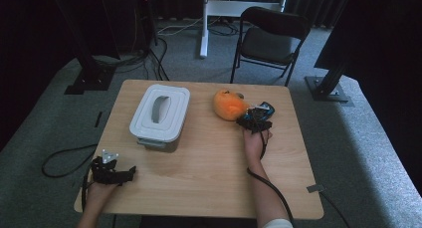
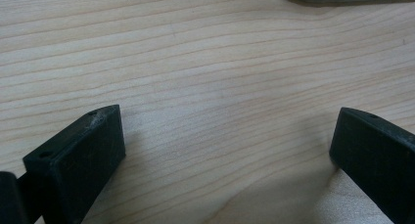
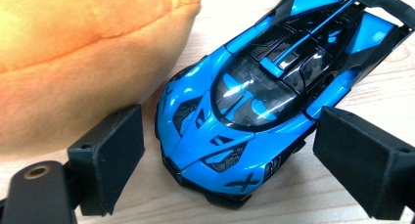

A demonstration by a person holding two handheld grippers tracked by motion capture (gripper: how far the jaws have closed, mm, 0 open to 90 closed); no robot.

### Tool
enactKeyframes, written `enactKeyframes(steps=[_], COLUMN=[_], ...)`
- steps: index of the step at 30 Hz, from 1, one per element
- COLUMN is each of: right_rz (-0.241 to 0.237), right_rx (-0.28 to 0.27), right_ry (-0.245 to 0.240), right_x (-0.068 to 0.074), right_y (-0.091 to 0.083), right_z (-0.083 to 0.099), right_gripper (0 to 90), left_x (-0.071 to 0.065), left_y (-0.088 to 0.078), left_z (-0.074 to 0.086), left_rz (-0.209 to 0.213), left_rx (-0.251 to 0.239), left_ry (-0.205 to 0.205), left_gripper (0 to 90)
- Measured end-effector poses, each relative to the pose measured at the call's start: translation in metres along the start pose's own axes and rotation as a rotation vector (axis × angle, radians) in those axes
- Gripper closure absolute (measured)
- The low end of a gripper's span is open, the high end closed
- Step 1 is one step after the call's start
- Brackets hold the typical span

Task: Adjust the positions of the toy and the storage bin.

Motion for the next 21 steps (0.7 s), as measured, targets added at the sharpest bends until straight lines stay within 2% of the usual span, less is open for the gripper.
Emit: enactKeyframes(steps=[3,5,8,13,15,21], right_rz=[0.019,0.020,-0.036,-0.044,-0.044,-0.066], right_rx=[0.015,0.032,0.067,0.059,0.051,0.054], right_ry=[-0.003,0.013,0.050,0.034,0.030,0.045], right_x=[-0.002,-0.006,-0.010,-0.010,-0.012,-0.017], right_y=[0.001,0.003,0.007,0.007,0.006,0.003], right_z=[-0.001,-0.001,0.002,0.003,0.002,0.000], right_gripper=[13.8,13.8,15.6,17.1,20.3,23.3], left_x=[0.000,0.000,0.000,0.000,0.000,0.000], left_y=[0.000,0.000,0.000,0.000,0.000,0.000], left_z=[0.000,0.000,0.000,0.000,0.000,0.000], left_rz=[0.000,0.000,0.000,-0.001,-0.001,-0.002], left_rx=[0.000,0.000,0.000,0.000,0.000,0.000], left_ry=[0.000,0.000,0.000,0.001,0.001,0.000], left_gripper=[0.3,0.3,0.3,0.3,0.3,0.3])
Point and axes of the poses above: each handheld gripper's, and its own axes: y roughly forward along the jaws, z roughly out of its underside, x roughly to its left, the point moved 3 cm from there along y, roughly forward along the jaws, and after that the axes turned 2 degrees about y, right-handed, at the moved point
